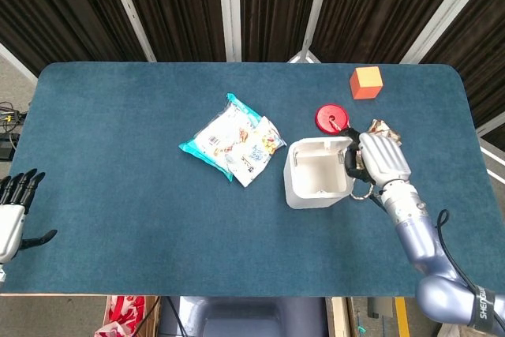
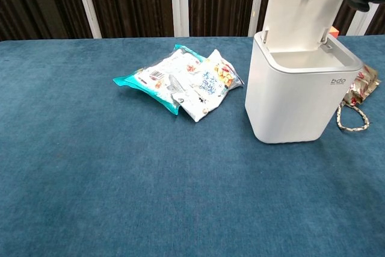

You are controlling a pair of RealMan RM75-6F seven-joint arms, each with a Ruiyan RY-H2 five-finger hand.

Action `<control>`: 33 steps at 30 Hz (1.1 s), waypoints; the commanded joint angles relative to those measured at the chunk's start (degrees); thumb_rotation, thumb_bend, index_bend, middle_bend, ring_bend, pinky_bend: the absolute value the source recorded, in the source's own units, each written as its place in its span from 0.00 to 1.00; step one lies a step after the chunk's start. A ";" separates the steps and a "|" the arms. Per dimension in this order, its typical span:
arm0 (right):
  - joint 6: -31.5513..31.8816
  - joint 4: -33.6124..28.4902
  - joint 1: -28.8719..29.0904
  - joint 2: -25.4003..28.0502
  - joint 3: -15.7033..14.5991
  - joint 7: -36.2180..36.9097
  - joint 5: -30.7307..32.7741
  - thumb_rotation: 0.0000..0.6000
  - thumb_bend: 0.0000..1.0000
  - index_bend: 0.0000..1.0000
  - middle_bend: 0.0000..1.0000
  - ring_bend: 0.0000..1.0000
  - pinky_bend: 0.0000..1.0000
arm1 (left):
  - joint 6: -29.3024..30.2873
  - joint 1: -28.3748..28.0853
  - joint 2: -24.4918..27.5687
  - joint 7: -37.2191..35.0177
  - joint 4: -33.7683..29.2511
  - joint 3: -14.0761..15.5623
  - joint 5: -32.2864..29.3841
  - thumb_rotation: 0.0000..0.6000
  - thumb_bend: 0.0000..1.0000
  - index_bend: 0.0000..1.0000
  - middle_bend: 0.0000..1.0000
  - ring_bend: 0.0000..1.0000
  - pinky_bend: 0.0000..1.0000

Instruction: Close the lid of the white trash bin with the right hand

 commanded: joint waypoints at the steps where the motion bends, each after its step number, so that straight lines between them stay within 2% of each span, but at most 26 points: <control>1: 0.36 -2.18 -0.26 1.23 -0.56 -0.05 -0.73 1.00 0.72 0.33 0.73 0.81 0.74 | 0.08 0.01 -0.03 0.12 -0.08 0.06 0.13 1.00 0.00 0.00 0.00 0.00 0.00; 18: 1.01 -8.91 -2.77 3.94 -5.76 -0.88 -6.04 1.00 0.72 0.33 0.74 0.82 0.76 | 0.36 0.13 -0.03 0.56 -0.40 0.32 0.44 1.00 0.00 0.00 0.00 0.00 0.00; 33: 2.92 -10.02 -5.11 1.00 -10.13 -1.39 -11.03 1.00 0.72 0.30 0.74 0.82 0.76 | 0.83 0.34 -0.05 0.83 -0.34 0.54 0.85 1.00 0.00 0.00 0.00 0.00 0.00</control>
